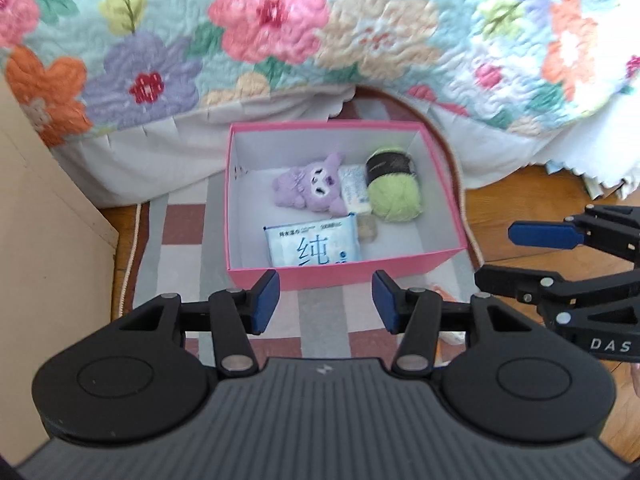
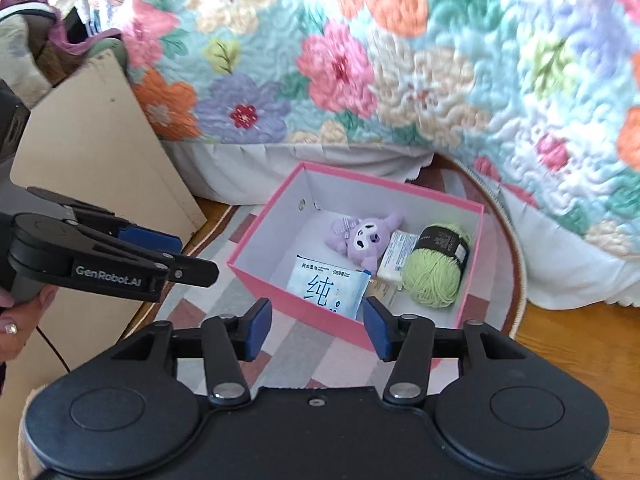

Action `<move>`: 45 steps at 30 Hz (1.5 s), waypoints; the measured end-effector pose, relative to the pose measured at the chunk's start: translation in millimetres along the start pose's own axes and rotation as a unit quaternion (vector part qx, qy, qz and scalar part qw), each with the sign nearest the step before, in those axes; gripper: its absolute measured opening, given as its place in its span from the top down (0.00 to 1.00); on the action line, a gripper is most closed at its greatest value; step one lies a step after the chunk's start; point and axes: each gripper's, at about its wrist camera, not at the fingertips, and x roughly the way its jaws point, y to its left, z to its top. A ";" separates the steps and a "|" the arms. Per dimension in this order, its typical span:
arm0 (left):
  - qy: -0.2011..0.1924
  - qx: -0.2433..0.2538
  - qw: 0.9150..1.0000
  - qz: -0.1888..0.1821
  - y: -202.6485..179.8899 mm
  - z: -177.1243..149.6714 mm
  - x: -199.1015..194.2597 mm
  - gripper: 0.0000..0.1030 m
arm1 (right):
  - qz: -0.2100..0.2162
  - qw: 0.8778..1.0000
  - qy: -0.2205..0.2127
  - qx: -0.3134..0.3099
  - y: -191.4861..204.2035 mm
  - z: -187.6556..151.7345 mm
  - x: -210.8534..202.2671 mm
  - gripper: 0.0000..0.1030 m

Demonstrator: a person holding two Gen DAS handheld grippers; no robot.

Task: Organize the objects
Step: 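Move the left tool toward the orange makeup sponge on the rug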

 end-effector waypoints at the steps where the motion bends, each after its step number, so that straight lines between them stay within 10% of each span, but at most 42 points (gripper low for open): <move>1: -0.006 0.005 1.000 -0.002 -2.7 -1.8 -8.9 0.51 | -0.001 1.000 0.000 -0.007 2.3 -1.7 -7.0 0.44; 17: -0.036 0.086 0.996 -0.009 -56.0 -67.6 -92.7 0.48 | 0.017 0.996 0.004 -0.090 47.3 -64.9 -96.6 0.38; 45: 0.060 0.109 0.992 -0.026 -73.4 -140.7 -7.7 0.37 | -0.014 0.996 0.081 -0.045 23.3 -170.6 -45.1 0.23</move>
